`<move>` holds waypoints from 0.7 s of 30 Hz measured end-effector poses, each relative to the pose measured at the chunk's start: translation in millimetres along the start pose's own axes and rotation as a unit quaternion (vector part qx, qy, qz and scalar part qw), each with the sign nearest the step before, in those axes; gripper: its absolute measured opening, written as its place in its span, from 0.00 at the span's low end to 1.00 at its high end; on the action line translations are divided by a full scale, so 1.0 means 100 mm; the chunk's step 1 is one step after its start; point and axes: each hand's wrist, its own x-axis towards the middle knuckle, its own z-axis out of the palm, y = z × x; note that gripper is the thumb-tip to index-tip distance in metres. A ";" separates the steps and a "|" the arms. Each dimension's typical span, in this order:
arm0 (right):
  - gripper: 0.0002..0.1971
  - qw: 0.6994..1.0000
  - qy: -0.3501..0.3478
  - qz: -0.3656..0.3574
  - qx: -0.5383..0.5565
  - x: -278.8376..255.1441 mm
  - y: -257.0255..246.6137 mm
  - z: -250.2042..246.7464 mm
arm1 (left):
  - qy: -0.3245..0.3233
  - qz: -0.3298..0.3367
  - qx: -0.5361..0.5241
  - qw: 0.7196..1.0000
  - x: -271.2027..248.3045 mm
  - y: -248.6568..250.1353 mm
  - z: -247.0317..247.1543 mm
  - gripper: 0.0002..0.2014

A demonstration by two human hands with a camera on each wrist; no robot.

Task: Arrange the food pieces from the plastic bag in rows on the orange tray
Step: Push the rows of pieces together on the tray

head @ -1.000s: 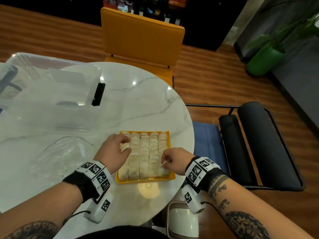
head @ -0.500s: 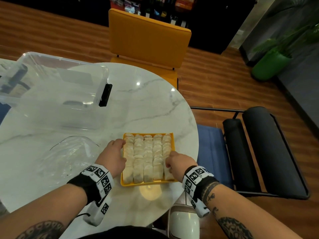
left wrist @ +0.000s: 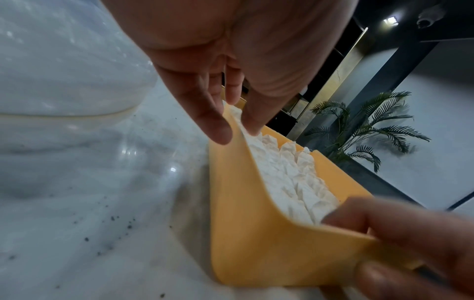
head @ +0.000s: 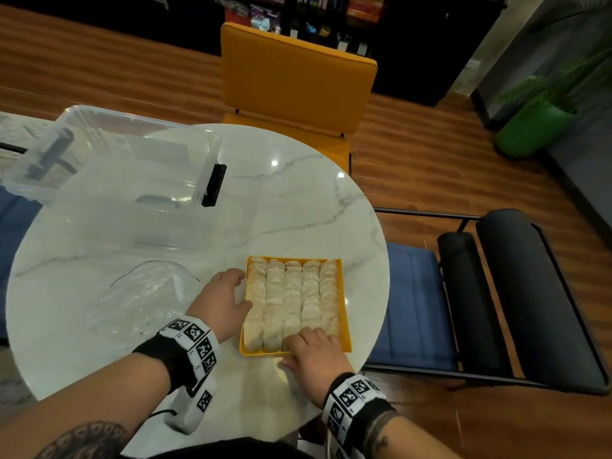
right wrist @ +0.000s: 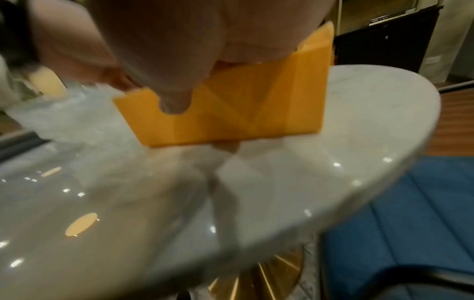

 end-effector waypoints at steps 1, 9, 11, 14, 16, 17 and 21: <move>0.12 1.000 -0.008 0.007 -0.021 0.01 0.01 0.05 | 0.008 0.008 -0.004 1.000 -0.03 0.00 -0.05 0.25; 0.08 0.999 0.009 0.020 -0.033 0.12 0.00 0.12 | 0.180 0.056 0.008 0.982 -0.37 -0.48 -0.86 0.12; 0.06 0.999 -0.020 0.029 -0.021 0.24 -0.01 0.04 | 0.203 0.020 0.014 0.979 -0.45 -0.73 -1.04 0.12; 0.12 0.998 -0.033 0.041 -0.028 0.44 0.00 -0.05 | 0.205 -0.039 0.027 0.978 -0.57 -1.06 -1.20 0.13; 0.12 0.997 -0.042 0.059 -0.029 0.56 0.00 -0.11 | 0.206 -0.064 0.028 0.976 -0.64 -1.21 -1.24 0.12; 0.12 0.996 -0.049 0.070 -0.028 0.62 0.00 -0.14 | 0.209 -0.070 0.026 0.975 -0.66 -1.28 -1.24 0.12; 0.11 0.993 -0.062 0.091 -0.033 0.76 0.00 -0.21 | 0.216 -0.084 0.020 0.973 -0.73 -1.51 -1.25 0.11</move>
